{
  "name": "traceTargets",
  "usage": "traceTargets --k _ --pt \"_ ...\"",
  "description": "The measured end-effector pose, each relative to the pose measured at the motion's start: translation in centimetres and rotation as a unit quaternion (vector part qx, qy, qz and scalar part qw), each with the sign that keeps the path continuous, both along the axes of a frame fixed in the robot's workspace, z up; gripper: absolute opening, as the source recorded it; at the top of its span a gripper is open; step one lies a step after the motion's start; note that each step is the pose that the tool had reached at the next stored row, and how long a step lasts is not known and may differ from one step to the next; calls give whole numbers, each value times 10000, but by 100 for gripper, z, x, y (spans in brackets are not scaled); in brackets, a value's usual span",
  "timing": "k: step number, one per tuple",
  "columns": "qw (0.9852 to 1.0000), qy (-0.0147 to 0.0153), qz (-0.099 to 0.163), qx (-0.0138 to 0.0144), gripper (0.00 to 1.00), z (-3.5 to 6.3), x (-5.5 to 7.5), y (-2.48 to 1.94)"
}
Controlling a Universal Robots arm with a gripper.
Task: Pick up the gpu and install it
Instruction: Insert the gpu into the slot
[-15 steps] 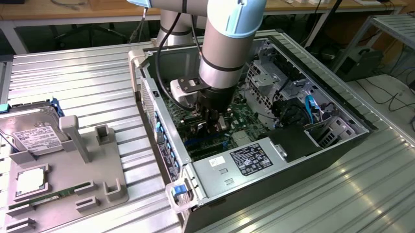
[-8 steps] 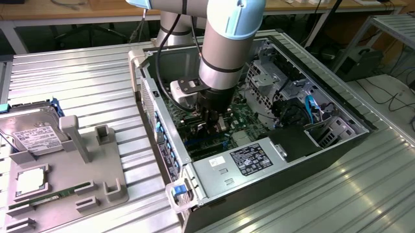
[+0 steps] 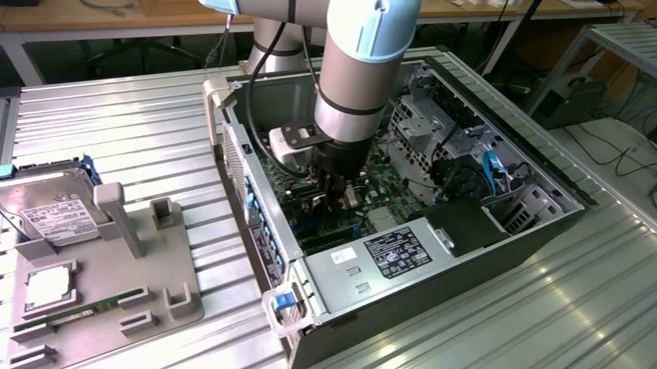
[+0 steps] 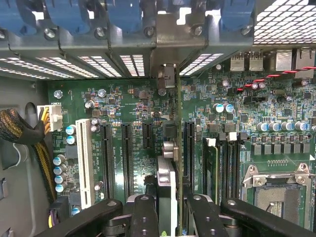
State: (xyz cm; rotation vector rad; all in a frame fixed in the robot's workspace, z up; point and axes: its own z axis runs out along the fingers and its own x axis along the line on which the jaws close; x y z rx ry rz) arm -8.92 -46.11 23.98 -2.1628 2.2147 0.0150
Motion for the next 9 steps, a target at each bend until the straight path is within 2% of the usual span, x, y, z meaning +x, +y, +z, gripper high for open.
traceTargets --k 9 --pt "10000 0 0 1 28 0 -8 0"
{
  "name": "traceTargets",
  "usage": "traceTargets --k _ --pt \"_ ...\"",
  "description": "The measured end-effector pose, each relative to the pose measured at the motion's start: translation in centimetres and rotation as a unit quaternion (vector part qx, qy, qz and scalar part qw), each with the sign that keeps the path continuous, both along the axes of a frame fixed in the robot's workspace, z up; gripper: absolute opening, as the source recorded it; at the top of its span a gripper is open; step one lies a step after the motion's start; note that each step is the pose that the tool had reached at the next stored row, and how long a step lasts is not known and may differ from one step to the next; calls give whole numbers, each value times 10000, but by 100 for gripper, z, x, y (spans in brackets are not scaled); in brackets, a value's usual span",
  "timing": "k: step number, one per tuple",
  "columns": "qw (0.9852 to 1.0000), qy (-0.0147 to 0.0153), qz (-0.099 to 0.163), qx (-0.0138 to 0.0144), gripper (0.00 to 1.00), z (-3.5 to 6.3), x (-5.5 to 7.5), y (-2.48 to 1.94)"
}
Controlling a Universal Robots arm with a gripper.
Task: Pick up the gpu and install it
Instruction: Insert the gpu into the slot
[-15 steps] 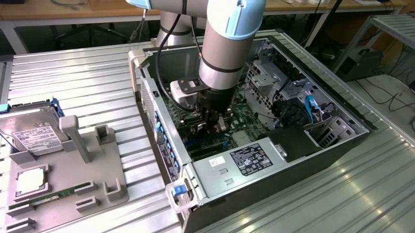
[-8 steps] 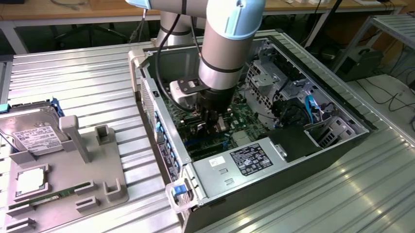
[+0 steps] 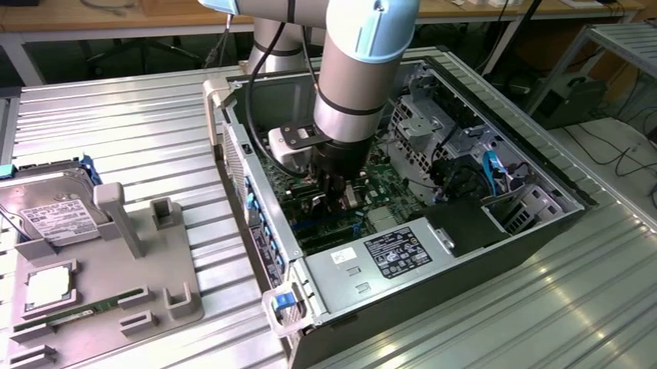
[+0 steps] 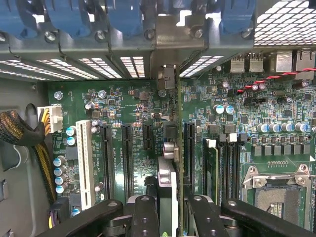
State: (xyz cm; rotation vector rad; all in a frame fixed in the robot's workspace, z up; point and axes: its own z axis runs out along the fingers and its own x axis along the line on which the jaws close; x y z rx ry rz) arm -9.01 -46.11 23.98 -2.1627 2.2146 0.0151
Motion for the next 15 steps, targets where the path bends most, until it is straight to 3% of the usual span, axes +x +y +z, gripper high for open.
traceTargets --k 15 --pt "10000 -23 0 -2 28 4 -5 6"
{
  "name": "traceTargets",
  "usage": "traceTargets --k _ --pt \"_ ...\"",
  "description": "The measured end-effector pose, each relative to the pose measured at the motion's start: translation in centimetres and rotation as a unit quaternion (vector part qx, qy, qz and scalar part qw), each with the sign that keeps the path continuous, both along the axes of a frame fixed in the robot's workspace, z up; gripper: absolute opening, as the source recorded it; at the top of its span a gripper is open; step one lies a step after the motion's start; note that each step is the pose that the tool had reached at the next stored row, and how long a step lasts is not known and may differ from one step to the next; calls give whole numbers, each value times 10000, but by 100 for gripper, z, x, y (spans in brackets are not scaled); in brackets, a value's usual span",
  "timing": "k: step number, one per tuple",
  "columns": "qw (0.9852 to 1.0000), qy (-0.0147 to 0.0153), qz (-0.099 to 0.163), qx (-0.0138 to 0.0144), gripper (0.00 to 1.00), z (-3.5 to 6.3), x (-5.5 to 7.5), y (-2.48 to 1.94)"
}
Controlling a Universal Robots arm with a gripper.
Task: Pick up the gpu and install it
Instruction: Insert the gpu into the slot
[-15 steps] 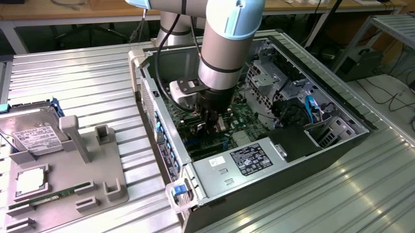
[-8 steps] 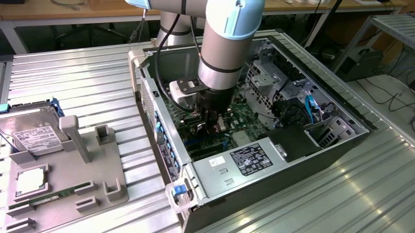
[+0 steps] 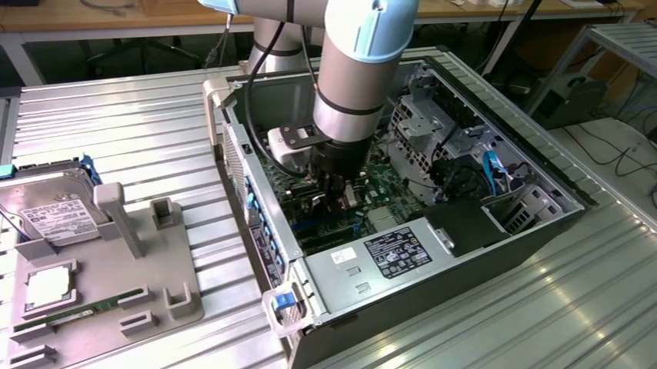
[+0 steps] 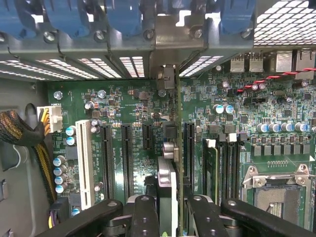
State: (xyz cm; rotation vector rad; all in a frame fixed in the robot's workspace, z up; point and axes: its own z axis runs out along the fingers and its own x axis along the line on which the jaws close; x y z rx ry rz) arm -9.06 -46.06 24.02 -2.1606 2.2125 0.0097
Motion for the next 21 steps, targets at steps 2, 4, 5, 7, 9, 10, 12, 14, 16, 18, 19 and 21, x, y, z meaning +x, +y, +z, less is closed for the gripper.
traceTargets --k 2,4,5,7,9,10,12,14,16,18,19,21 --pt "10000 -7 0 -1 28 1 0 2" --pt "10000 -12 0 -2 28 1 0 4" --pt "10000 -14 1 -3 28 2 0 5" --pt "10000 -18 0 -3 28 2 -1 6" --pt "10000 -18 1 -3 28 2 -2 6" --pt "10000 -18 0 -3 28 2 -2 6" --pt "10000 -18 1 -3 28 2 -2 6" --pt "10000 -18 1 -3 28 1 -3 6" --pt "10000 -18 1 -3 28 0 -5 6" --pt "10000 -18 1 -3 28 -3 -7 6" --pt "10000 -18 1 -4 28 -16 -14 6" --pt "10000 -18 1 -3 28 -33 -17 6"
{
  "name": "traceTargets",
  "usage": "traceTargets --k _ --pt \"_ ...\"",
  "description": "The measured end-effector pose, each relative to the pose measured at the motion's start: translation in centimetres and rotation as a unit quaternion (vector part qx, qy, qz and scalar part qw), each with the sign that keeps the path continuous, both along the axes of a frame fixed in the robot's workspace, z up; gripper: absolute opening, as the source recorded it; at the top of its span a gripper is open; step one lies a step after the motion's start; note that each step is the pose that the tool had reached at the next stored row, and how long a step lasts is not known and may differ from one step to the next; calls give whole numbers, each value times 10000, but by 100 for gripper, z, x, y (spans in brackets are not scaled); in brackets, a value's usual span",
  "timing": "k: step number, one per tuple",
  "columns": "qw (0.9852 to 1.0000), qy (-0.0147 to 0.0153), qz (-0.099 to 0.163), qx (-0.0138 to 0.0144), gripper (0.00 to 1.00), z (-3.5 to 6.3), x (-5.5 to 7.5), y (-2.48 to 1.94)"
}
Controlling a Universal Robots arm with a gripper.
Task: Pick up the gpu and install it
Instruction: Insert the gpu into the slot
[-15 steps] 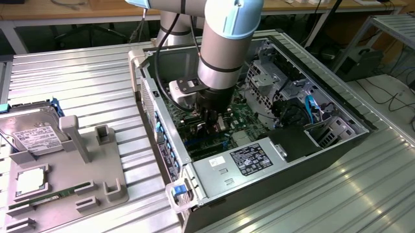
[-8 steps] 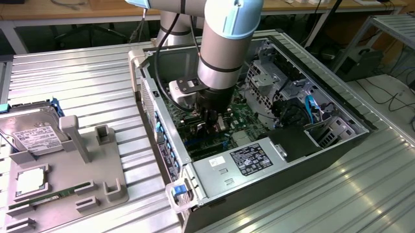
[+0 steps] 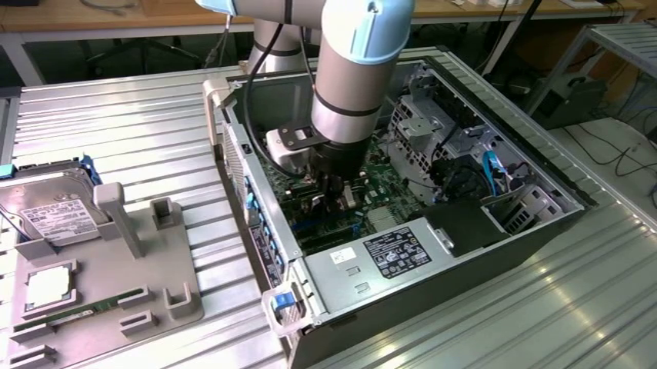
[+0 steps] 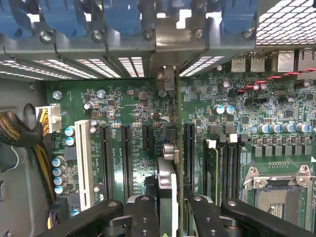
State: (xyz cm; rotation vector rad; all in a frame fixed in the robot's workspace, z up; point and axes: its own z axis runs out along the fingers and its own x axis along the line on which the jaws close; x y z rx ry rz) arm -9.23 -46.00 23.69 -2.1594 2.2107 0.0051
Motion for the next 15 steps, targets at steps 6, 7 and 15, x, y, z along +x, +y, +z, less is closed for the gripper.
traceTargets --k 6,7,15 --pt "10000 0 0 0 28 -24 -6 0" --pt "10000 -6 0 2 28 -16 -5 1" --pt "10000 -36 0 0 28 89 -5 9"
